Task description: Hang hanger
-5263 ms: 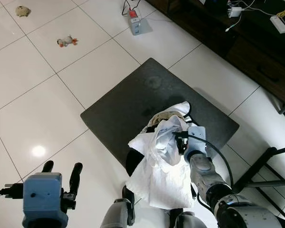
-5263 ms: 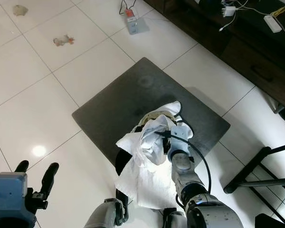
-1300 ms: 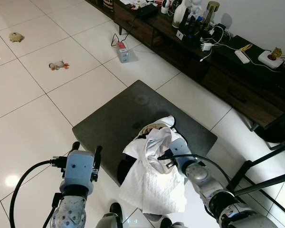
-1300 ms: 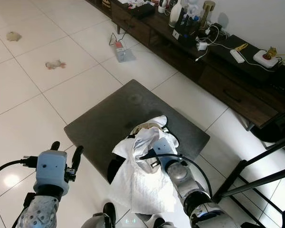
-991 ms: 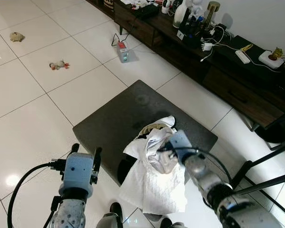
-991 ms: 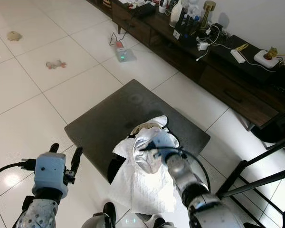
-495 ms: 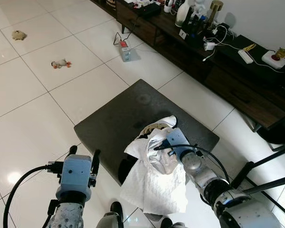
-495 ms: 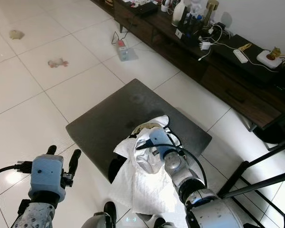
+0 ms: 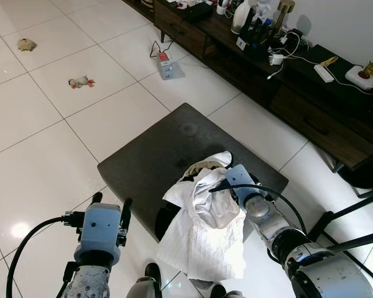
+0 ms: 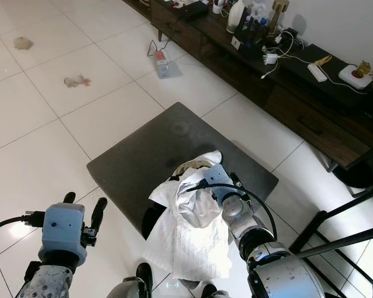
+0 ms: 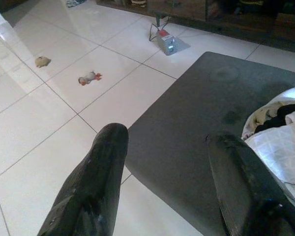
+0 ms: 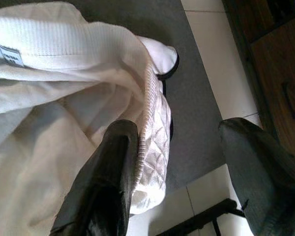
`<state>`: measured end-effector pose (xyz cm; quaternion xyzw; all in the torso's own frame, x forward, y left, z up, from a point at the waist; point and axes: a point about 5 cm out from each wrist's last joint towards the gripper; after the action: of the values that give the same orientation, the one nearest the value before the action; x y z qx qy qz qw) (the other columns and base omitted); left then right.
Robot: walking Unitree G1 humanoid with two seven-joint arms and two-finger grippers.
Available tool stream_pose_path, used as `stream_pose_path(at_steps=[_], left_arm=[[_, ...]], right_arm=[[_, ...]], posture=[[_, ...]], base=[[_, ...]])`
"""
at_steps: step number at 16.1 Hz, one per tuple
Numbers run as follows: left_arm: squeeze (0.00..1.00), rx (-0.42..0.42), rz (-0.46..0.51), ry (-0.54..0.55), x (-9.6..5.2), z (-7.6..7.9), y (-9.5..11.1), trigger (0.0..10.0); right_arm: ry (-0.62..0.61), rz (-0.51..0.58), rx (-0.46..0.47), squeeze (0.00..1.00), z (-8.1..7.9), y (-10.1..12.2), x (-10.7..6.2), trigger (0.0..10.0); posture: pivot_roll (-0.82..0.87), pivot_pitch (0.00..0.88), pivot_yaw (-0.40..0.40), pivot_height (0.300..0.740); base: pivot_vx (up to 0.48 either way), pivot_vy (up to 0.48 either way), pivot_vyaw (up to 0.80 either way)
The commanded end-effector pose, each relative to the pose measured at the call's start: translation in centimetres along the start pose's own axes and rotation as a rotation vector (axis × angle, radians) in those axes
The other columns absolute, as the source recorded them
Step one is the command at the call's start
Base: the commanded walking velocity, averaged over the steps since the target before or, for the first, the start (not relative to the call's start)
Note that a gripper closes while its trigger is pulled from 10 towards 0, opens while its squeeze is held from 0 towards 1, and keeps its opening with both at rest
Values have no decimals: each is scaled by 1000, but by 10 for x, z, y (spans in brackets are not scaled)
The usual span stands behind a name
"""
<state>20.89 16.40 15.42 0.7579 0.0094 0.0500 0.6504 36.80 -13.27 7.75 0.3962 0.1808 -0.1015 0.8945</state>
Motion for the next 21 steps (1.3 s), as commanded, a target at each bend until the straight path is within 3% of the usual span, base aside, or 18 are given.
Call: stream_pose_path(at_steps=[1,4,6,12,21], left_arm=[[0,15,-4,-6,-5,1,2,10000],[0,15,-10,-7,-5,2,2,10000],[0,13,-13,-8,-5,3,1,10000],[0,15,-18,-2,-12,2,5,10000],[0,27,-52,-10,-28,2,10,10000]], right_arm=[[23,-60,7,0,-7,-12,-1,10000],[97,-71,106,0,-16,-9,-2,10000],[131,-70,75,0,-20,-8,-3,10000],[38,-80,24,0,-11,-11,-2,10000],[80,-111,49,0,-25,-16,-5,10000]], posture=[[280,348,-84,740],[276,350,-86,740],[275,351,-88,740],[300,381,-84,740],[328,442,-67,740]], base=[[0,0,0],[0,0,0],[0,0,0],[0,0,0],[0,0,0]])
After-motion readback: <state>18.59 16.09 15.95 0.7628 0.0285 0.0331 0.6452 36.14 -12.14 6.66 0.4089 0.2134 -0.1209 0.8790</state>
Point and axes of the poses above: a point about 5 cm out from each wrist's last joint towards the gripper, its own x axis pointing out of the wrist towards the gripper, its own y axis along the axis of the wrist's last joint, z = x × y, and after that the axes turned 8 degrees about -x, right-handed
